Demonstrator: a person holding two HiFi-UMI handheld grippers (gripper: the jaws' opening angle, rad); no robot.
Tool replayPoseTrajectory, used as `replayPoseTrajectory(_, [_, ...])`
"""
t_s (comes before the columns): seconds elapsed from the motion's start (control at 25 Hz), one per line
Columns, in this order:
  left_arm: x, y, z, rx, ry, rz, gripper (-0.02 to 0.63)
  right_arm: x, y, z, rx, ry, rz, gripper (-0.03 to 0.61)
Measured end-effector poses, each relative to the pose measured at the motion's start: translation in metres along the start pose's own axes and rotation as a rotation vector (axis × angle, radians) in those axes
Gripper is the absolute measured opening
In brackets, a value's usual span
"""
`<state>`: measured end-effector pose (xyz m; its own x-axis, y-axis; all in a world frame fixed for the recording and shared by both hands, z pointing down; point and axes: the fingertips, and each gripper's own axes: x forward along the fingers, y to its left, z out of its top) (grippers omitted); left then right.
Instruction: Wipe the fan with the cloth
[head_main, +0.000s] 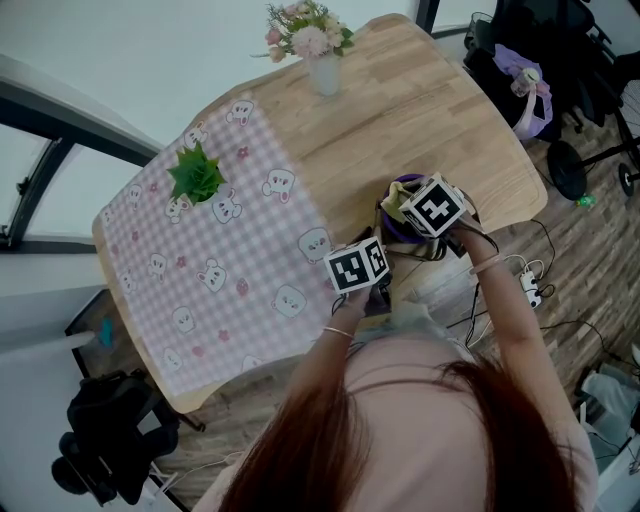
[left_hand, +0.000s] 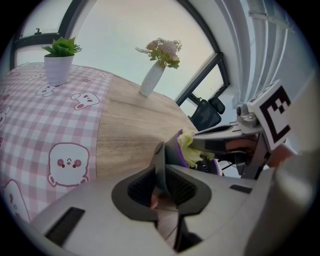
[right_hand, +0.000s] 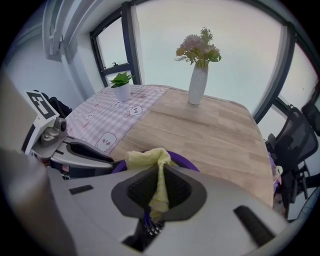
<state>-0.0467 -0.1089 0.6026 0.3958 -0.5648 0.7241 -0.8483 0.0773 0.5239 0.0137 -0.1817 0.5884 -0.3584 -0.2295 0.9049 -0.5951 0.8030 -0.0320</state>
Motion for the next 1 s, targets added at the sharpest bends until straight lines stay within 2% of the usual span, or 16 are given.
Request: replayPoseTrajectory(1.0, [0.002, -0.004, 0.000, -0.016, -0.037, 0.053, 0.057, -0.018, -0.039, -0.027, 0.183, -0.040, -0.060, 0.028])
